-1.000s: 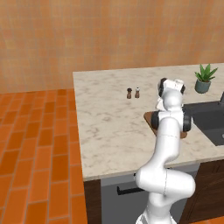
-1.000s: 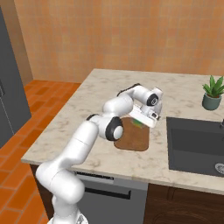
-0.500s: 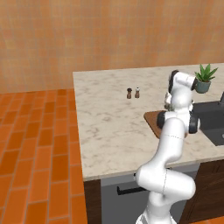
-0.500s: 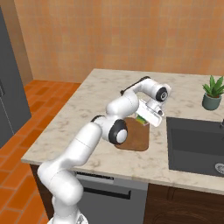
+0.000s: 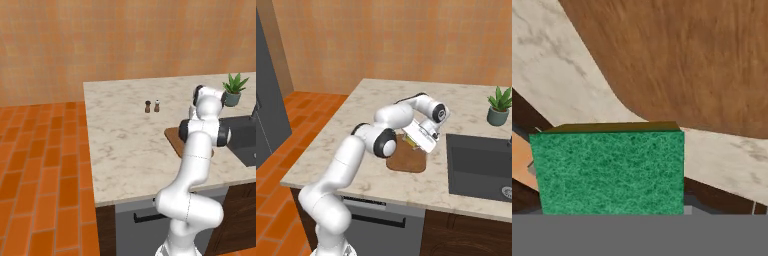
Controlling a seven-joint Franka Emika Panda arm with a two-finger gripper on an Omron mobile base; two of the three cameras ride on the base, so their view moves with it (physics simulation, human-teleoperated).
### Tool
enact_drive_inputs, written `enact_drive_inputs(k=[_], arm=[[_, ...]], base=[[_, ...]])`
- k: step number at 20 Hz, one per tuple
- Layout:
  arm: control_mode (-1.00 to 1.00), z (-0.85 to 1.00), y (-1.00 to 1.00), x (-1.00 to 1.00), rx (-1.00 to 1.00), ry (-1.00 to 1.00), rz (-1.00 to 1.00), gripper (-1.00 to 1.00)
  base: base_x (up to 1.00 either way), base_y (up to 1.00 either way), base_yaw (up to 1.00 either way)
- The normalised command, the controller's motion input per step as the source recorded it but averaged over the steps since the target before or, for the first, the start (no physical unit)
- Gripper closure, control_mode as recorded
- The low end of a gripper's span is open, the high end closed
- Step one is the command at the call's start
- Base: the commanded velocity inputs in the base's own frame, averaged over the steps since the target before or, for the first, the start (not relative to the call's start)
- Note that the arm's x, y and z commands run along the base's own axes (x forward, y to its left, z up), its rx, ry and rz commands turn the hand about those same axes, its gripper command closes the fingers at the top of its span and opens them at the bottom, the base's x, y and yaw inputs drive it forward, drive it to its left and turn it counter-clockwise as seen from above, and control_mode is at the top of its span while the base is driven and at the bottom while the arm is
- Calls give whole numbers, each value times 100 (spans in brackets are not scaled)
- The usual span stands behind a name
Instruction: Pick up the sponge from the counter and clean the cutting board by briefly scrubbing or pressing down on the cutting board. Once finished, release the sponge.
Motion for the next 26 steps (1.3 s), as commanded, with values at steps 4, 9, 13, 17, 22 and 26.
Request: enact_drive_inputs(k=[4, 9, 13, 17, 22, 26], arm=[[-100, 39, 91, -94, -22, -11, 0, 100], [-100, 84, 100, -21, -23, -13, 0, 100], [-100, 23, 100, 0, -12, -13, 0, 100], [-100, -21, 83, 29, -8, -12, -4, 100], [-100, -46, 34, 44, -18, -14, -21, 100], [-100, -46, 0, 12, -18, -4, -26, 100]], base=[[0, 0, 0], [0, 0, 0], [0, 0, 0], [0, 0, 0], [0, 0, 0], [0, 0, 0]])
